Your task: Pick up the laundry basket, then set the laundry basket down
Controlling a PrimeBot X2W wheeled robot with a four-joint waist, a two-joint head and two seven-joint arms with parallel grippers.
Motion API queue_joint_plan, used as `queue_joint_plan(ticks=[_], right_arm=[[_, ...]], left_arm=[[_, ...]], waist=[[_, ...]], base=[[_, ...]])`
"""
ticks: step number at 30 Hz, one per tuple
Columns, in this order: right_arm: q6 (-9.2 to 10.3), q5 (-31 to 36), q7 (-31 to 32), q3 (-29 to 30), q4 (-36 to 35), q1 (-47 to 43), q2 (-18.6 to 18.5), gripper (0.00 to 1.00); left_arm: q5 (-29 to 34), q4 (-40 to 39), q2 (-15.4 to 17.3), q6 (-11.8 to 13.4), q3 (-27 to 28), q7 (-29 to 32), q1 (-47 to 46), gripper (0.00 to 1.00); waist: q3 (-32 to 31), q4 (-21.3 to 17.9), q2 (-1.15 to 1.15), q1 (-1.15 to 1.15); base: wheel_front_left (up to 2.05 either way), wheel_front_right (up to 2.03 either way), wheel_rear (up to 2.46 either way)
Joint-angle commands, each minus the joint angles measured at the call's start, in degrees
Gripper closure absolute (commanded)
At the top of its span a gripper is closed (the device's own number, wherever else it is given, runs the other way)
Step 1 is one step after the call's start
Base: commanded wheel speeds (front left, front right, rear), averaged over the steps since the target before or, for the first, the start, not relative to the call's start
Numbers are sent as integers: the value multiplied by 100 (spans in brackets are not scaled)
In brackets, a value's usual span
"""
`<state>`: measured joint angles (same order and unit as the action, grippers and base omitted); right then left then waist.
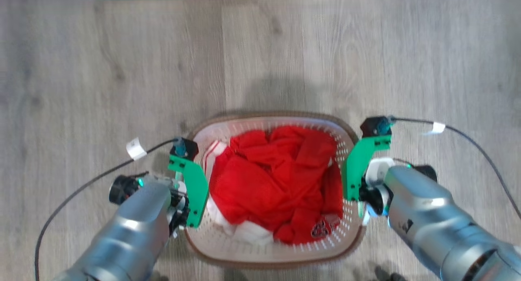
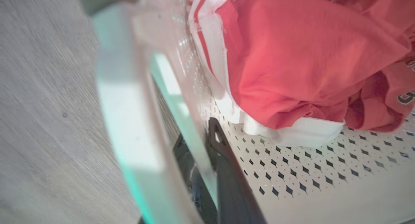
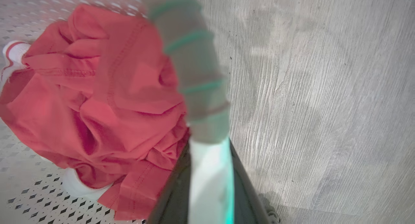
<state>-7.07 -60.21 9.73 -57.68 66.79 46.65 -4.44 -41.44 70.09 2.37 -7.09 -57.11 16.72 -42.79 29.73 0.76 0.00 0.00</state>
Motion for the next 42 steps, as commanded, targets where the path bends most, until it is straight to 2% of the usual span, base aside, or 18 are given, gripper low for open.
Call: queue_joint_plan(ticks=[1, 8, 20, 28, 42], right_arm=[[-42, -24, 8, -121, -227, -210, 125, 100], [-42, -325, 43, -283, -353, -568, 35, 100], [-42, -851, 411, -548, -462, -1101, 43, 100], [-42, -983, 509, -680, -450, -1038, 52, 100], [-42, -1141, 420, -937, -435, -922, 46, 100]], left_arm=[[16, -134, 51, -39, -89, 62, 121, 100], [-263, -97, 51, -39, -384, 72, 295, 100], [-868, -330, 51, -39, -923, 742, 849, 100], [-1208, -529, 51, -39, -1166, 1143, 731, 100], [-1500, -588, 87, -39, -1489, 1260, 638, 100]], waist=[[-475, 97, 0, 0], [-1419, 169, 0, 0], [-2786, 258, 0, 0], [-3027, 360, 0, 0], [-3099, 361, 0, 0]], base=[[0, 0, 0], [0, 0, 0], [0, 0, 0], [0, 0, 0], [0, 0, 0]])
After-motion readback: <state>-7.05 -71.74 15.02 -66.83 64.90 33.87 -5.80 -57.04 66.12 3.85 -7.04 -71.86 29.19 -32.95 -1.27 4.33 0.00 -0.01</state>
